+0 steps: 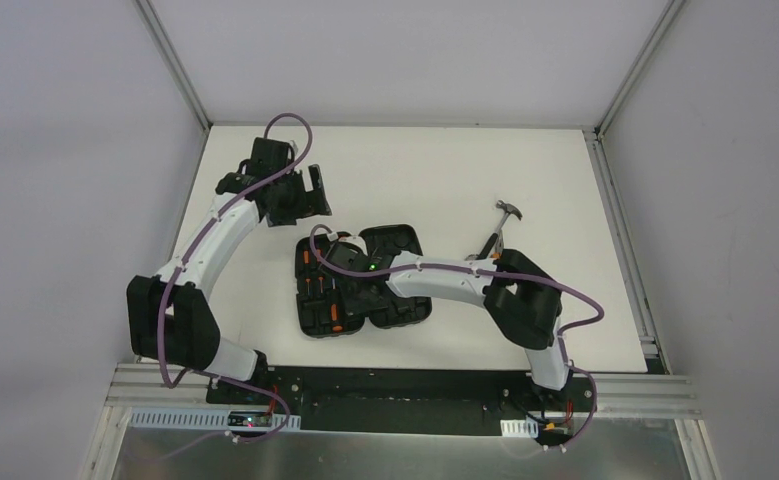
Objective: Pack the tool kit
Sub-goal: Adjust the screwdriver in the toolbox.
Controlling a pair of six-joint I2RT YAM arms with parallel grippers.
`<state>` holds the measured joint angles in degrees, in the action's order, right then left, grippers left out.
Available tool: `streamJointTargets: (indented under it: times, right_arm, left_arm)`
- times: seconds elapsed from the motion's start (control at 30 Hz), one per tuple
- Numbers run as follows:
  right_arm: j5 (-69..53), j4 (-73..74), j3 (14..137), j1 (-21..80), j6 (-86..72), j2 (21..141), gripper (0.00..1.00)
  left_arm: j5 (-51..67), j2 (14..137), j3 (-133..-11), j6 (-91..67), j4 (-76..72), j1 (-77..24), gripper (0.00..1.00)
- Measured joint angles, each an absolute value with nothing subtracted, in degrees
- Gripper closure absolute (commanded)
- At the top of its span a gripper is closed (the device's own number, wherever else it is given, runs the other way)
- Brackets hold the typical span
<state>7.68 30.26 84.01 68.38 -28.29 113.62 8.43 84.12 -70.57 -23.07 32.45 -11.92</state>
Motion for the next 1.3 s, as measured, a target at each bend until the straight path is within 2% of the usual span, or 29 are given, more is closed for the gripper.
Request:
streamJointTargets:
  times: [0.4,0.57,0.97,1.1,1.3]
  right_arm:
    - [8.7,29.6,84.9,67.1,-29.6,114.8,1.00]
    - [9.8,27.4,83.9,66.3,-30.0,114.6,1.00]
    - [10.9,25.3,80.2,65.5,-30.3,108.9,0.83]
    - [11.2,23.8,80.0,64.3,-31.2,107.2,0.82]
    - [11.2,21.9,80.0,62.8,-32.9,107.1,0.82]
  left_arm:
    - [4.0,80.6,-68.7,-21.6,33.3,-11.9,0.11]
    - [4.3,80.6,-68.6,-21.6,33.3,-11.9,0.15]
    - [9.1,85.2,-68.7,-24.3,33.3,-15.5,0.44]
    - [10.5,89.3,-69.7,-26.3,33.3,-16.3,0.54]
    - [10.7,94.1,-71.7,-27.8,33.3,-17.7,0.63]
